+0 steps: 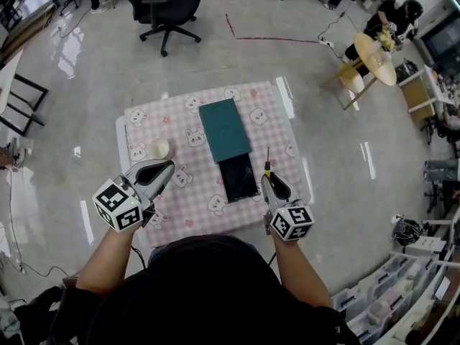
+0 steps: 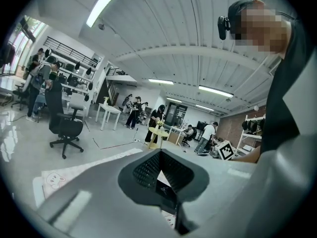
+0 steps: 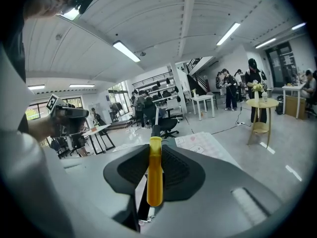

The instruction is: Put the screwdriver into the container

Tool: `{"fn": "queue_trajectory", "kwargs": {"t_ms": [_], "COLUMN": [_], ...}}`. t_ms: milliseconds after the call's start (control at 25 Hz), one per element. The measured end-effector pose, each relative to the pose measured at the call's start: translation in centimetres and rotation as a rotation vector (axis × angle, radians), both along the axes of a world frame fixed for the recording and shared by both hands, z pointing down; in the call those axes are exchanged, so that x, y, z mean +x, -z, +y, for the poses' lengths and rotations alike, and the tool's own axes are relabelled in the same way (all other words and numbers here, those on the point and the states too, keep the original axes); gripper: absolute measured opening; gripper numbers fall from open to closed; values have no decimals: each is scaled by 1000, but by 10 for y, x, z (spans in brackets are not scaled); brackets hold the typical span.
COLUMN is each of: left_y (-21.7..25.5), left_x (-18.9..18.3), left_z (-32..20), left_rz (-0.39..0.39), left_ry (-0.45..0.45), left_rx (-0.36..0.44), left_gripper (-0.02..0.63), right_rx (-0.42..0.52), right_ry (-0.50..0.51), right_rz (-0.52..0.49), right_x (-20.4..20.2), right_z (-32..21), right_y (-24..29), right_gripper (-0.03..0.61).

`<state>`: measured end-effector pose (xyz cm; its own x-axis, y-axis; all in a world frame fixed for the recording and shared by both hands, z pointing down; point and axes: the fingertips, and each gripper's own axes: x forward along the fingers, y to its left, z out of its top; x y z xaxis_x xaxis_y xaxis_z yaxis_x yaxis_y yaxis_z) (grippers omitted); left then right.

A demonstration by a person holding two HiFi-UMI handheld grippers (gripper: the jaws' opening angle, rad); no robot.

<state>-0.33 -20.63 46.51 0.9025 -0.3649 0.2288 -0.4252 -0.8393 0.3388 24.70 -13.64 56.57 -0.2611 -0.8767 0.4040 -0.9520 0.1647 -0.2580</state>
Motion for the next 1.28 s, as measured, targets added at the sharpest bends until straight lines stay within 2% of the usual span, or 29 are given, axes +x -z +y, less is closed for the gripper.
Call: {"fn": "queue_trajectory", "kwargs": {"t_ms": [520, 1280], "left_y": [-14, -22], "left_x": [11, 14], "left_z": [0, -6], "left_rz": [-24, -42], "left_ry": [10, 45], "left_rx": [-35, -69], "left_gripper": [0, 0], "right_rx": [-101, -238], "right_ry": [83, 252], "right_rz": [29, 70], "right_x": [5, -16], "right_z": [-7, -14], "right_y": [-49, -117], "right_gripper": [109, 109]}}
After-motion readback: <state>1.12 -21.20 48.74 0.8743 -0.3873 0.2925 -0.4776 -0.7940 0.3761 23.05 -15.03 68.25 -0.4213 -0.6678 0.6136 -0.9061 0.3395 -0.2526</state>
